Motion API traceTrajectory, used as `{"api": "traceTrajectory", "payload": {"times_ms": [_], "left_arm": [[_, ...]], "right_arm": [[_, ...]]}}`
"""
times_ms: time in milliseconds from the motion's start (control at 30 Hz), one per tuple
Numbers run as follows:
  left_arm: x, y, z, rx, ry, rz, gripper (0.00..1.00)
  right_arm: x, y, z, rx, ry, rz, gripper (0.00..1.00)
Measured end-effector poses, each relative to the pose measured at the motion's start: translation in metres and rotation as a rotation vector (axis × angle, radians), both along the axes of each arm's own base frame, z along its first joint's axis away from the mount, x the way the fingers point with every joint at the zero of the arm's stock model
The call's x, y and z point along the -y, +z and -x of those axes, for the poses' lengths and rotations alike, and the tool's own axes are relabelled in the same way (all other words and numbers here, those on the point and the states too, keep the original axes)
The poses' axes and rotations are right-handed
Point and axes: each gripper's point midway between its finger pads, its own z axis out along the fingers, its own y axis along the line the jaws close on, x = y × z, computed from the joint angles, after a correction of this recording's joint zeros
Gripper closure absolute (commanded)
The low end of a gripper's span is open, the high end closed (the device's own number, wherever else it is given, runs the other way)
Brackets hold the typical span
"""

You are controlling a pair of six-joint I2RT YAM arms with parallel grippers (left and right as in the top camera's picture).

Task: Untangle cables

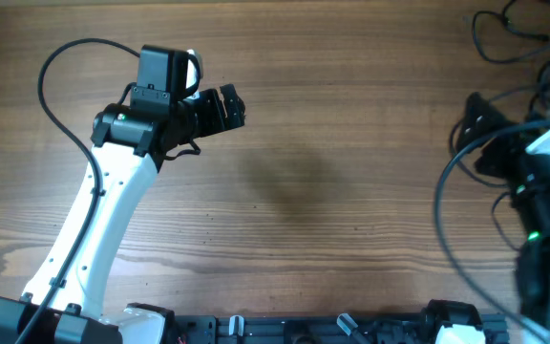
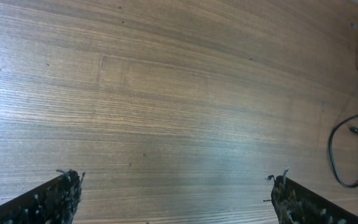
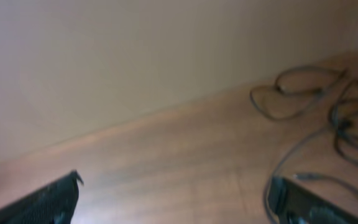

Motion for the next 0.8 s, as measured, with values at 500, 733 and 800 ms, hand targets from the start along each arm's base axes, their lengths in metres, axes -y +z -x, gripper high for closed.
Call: {"api": "traceTrajectory", "payload": {"times_ms": [500,733,800], "left_arm": [[0.000,0.000,0.000,0.000,0.000,0.000,0.00],[0.000,0.000,0.000,0.000,0.000,0.000,0.00],[0.000,0.000,0.000,-0.001,0.000,0.000,0.00]], "right_arm": [[-0.012,-0.132,0.033,0.325,-0.027,-0.161,0.00],[-0.022,-0.152,0.037,0.348,0.037,-0.106,0.00],[-0.031,-0.152,0.039,0.358,0.096,-0.039,0.00]]}}
